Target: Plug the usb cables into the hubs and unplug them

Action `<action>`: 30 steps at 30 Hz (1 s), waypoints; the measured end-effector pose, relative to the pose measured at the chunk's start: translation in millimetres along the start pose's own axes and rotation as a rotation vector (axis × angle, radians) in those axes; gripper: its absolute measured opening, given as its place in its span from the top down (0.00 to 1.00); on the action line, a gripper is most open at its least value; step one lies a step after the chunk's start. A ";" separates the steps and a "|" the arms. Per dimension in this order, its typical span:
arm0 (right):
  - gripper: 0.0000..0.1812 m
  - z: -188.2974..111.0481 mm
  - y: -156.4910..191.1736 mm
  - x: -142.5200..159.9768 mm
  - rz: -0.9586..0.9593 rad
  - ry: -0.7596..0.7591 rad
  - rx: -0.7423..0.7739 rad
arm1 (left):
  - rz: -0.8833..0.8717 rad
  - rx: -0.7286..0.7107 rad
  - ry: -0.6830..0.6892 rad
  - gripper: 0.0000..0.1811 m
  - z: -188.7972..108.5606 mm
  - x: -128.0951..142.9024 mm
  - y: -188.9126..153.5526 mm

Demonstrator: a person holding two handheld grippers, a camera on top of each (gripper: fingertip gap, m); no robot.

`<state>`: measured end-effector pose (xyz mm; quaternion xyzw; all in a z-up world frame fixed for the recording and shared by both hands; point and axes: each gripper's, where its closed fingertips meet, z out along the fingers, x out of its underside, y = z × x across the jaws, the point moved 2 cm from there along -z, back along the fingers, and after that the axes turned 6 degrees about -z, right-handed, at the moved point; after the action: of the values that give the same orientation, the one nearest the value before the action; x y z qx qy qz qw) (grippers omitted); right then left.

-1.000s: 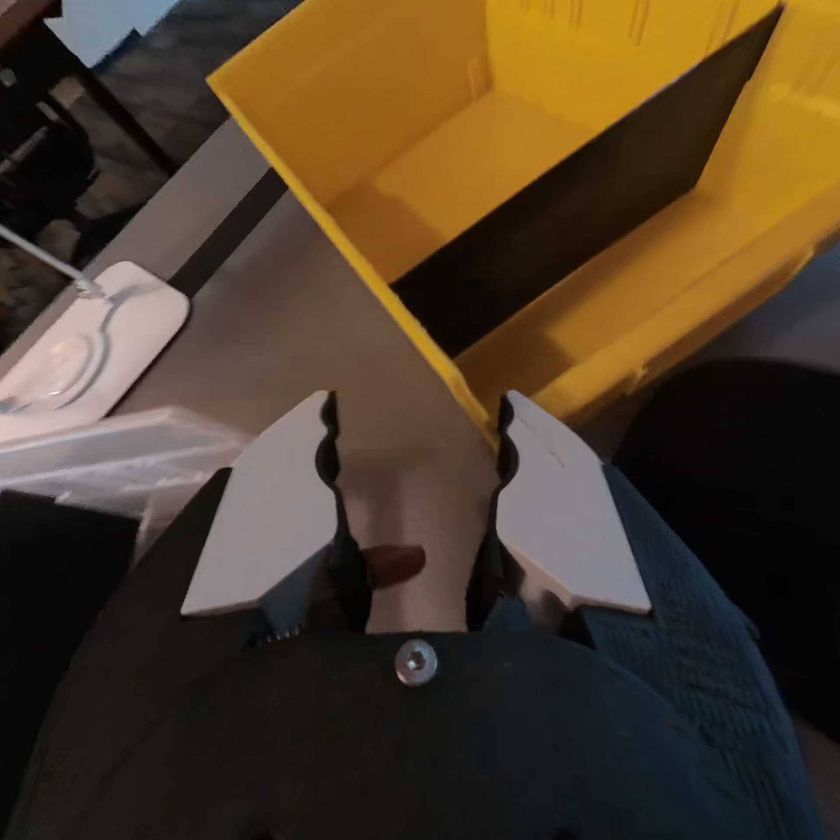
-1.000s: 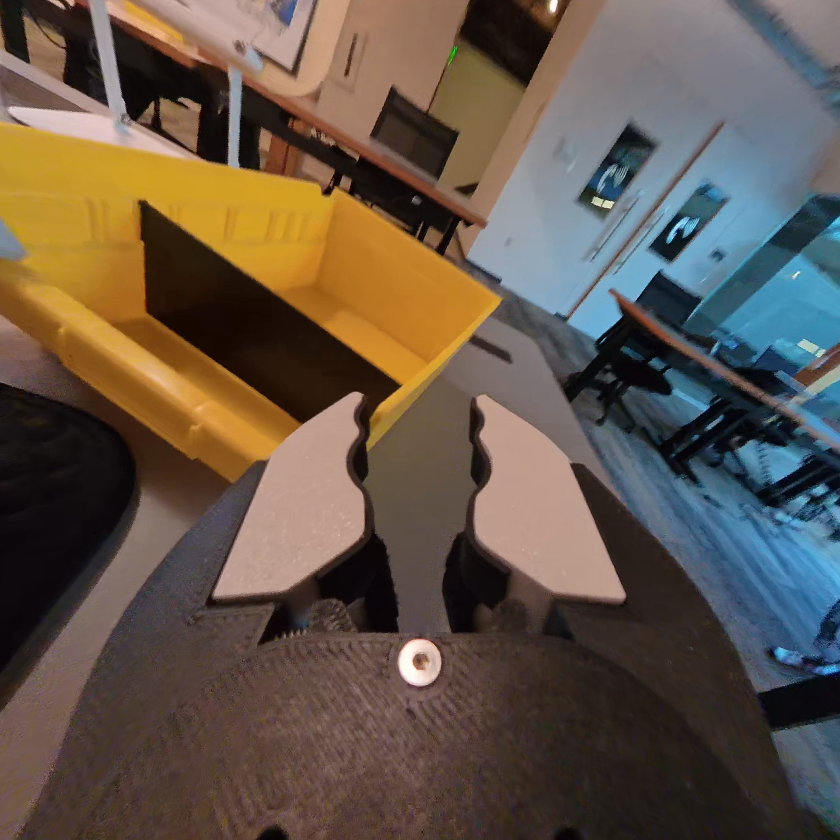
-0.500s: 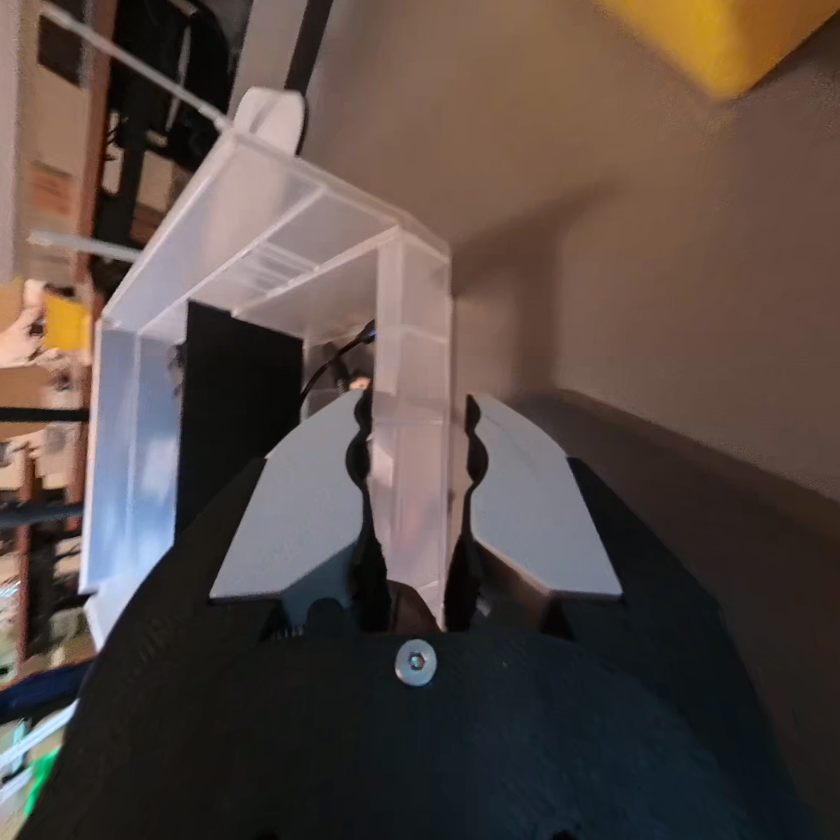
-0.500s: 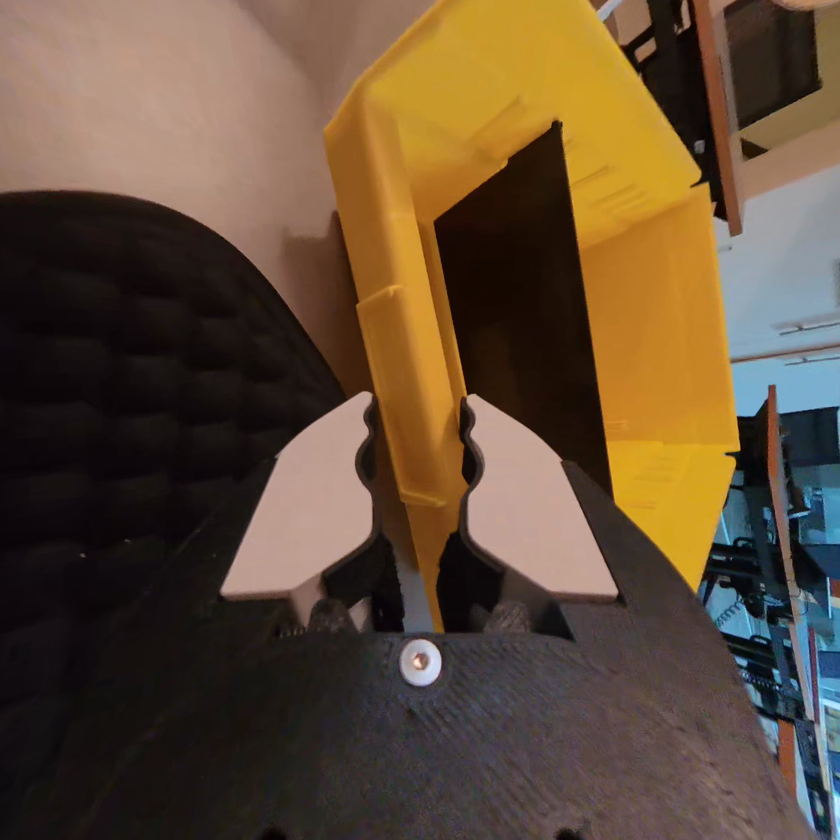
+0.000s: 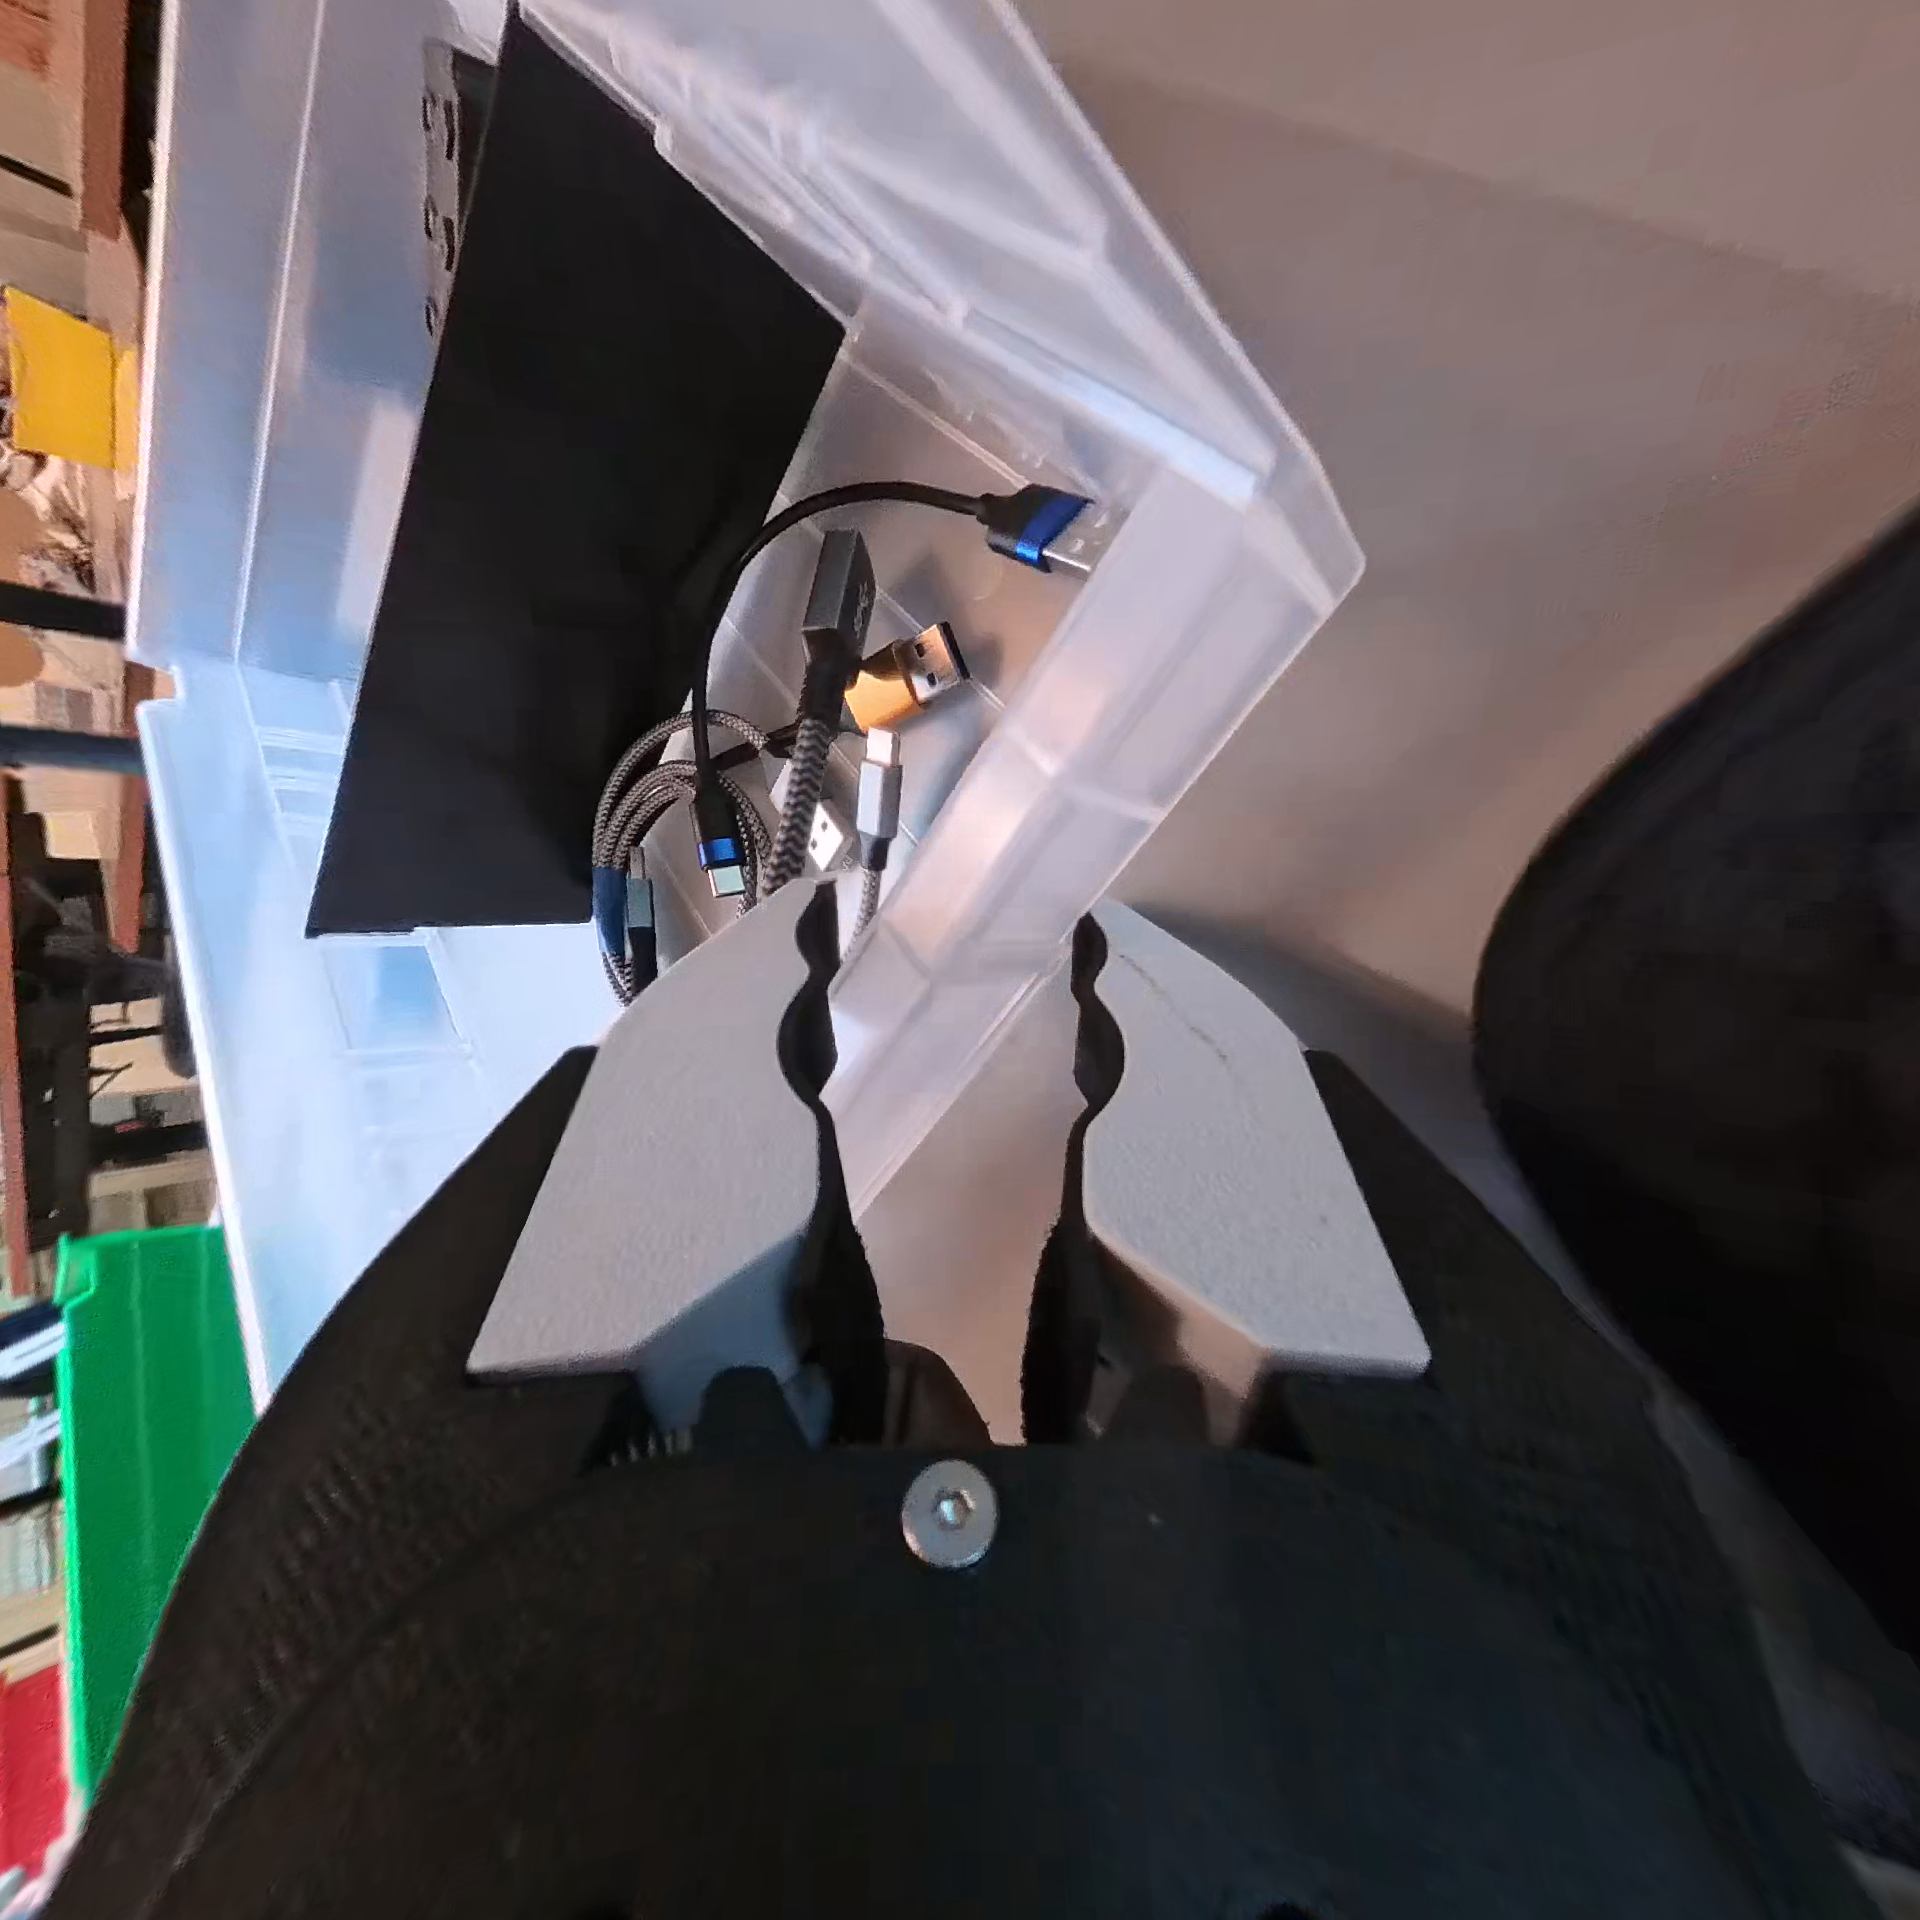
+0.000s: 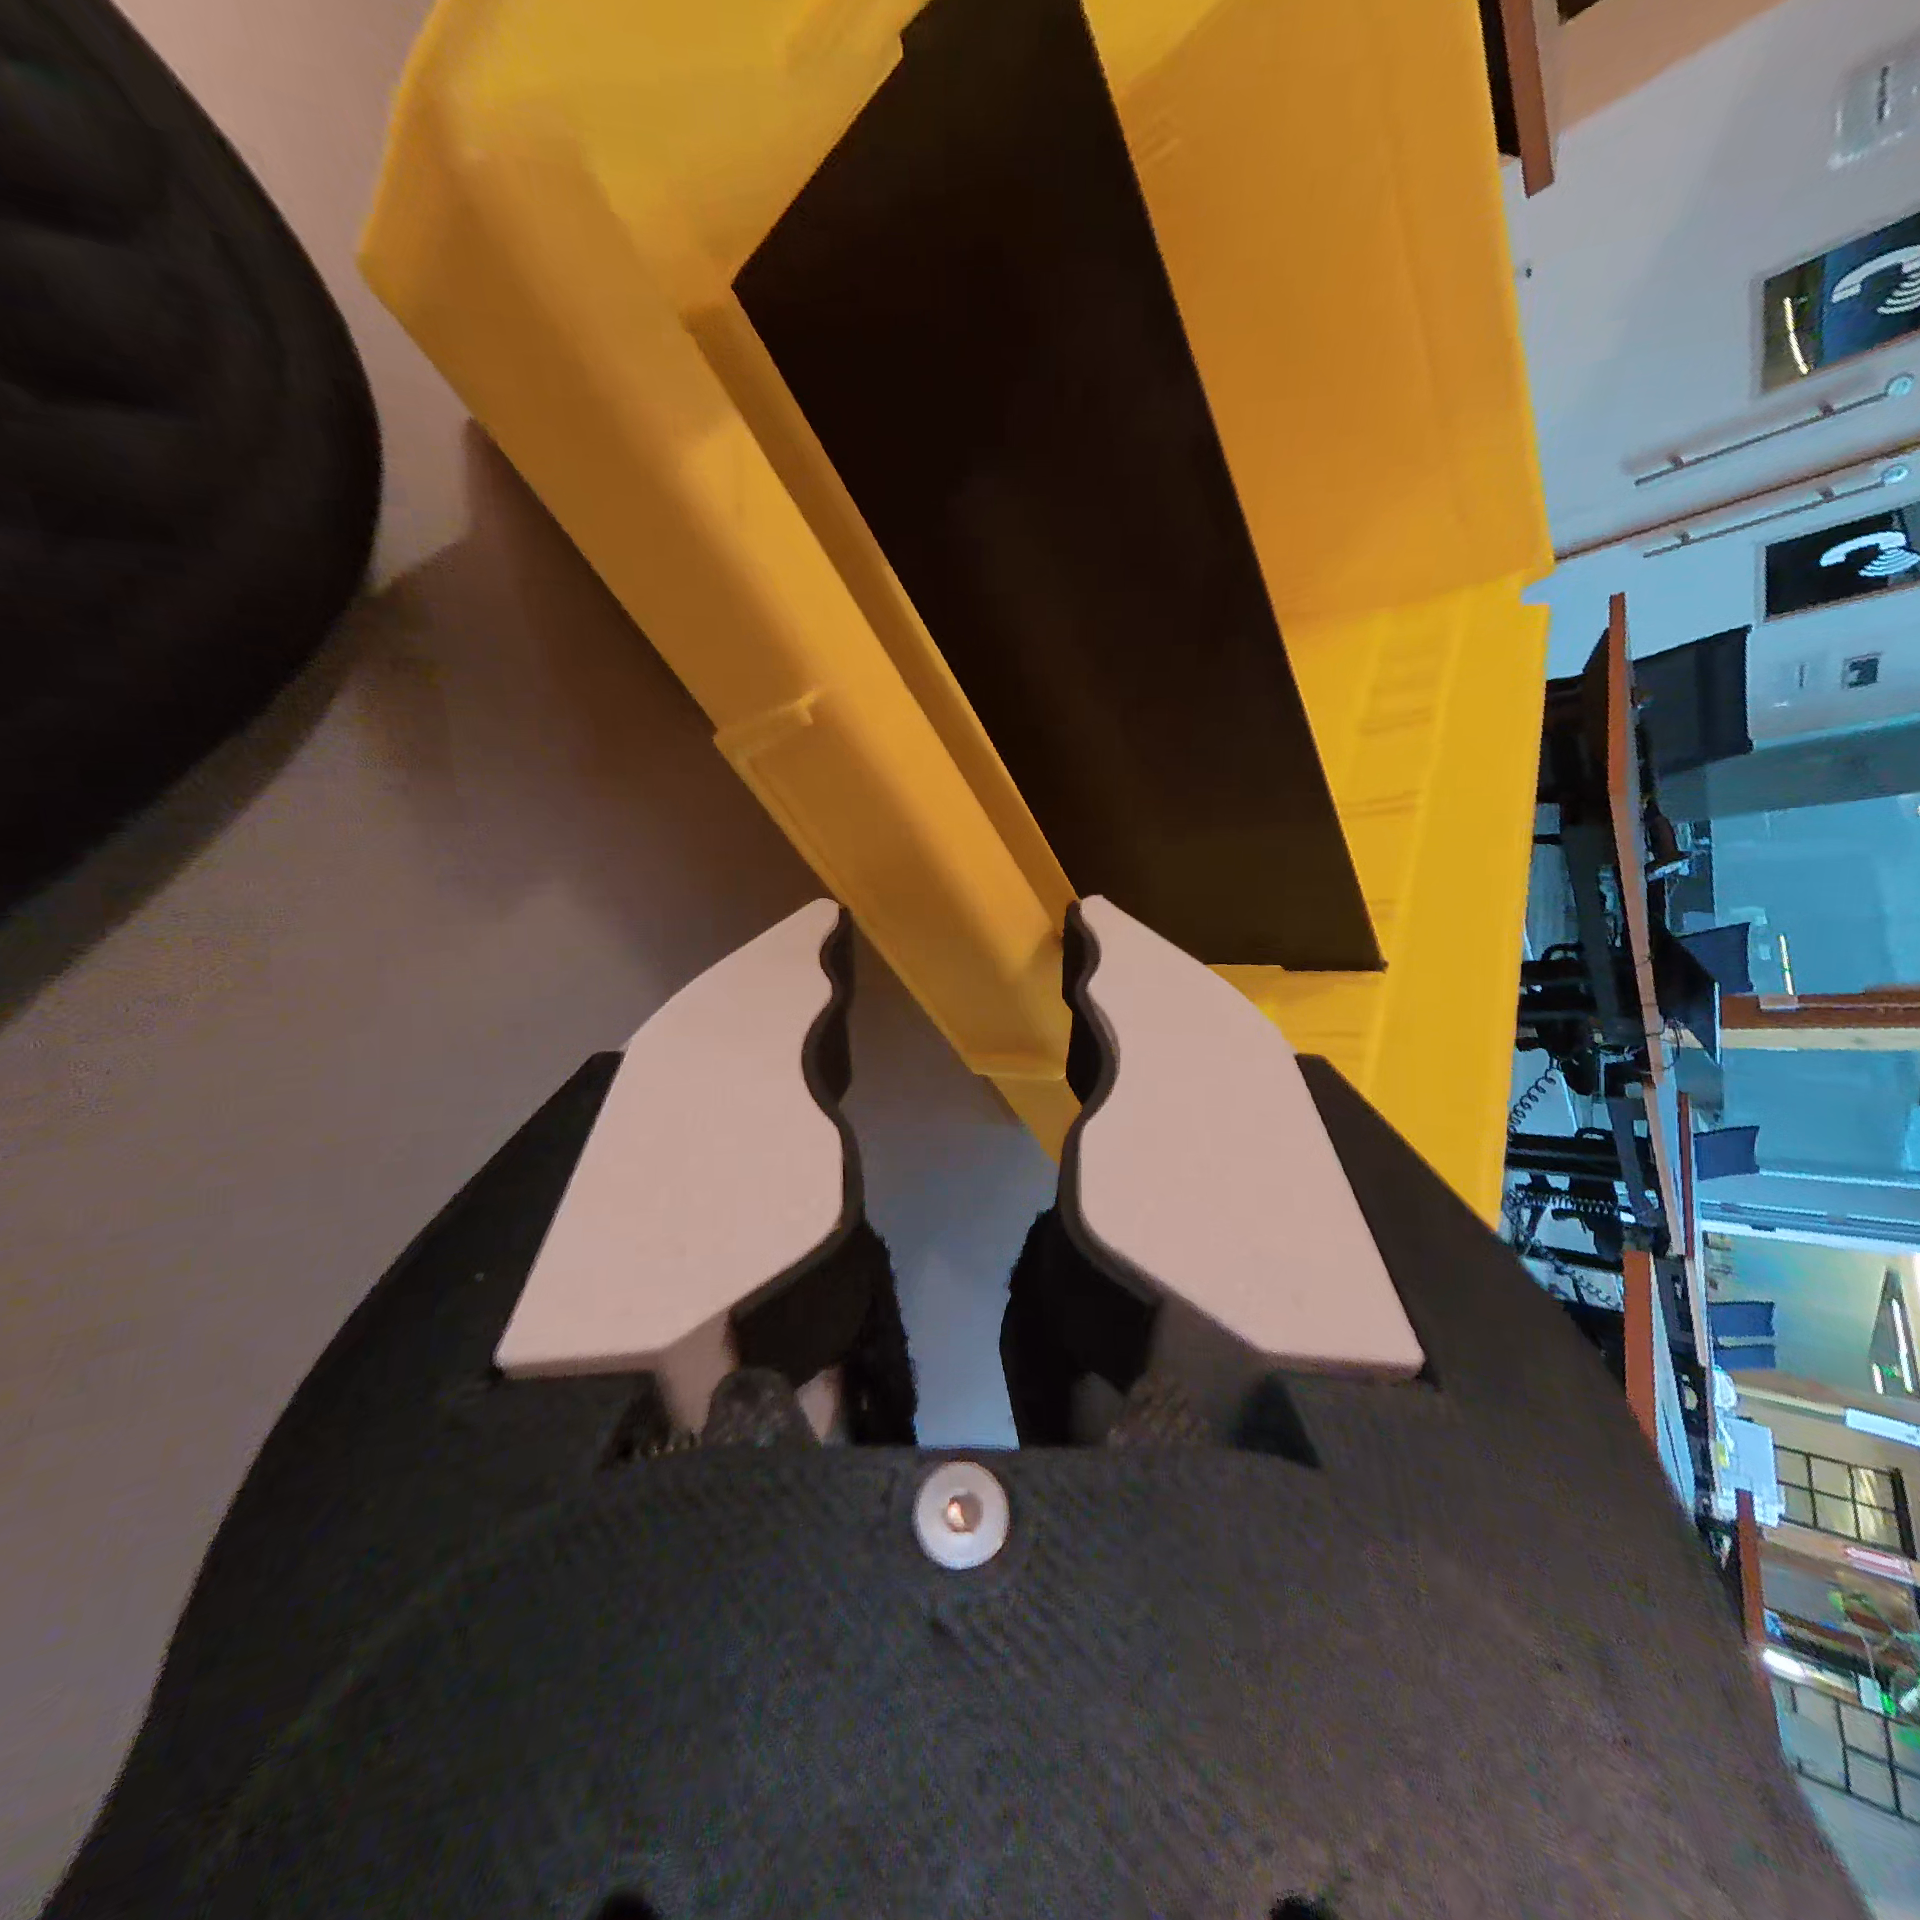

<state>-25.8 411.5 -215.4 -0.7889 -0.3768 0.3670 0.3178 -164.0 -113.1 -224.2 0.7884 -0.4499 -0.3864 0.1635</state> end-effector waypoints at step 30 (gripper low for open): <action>0.20 -127.5 -62.6 -98.2 0.653 -1.095 0.020 | -0.629 -0.427 -1.322 0.51 -232.8 10.2 88.7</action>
<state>12.1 333.7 -65.9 -0.5584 -0.2213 0.7985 -0.0416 -36.5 -190.6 -24.3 0.4352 -0.1240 -0.8851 -0.1088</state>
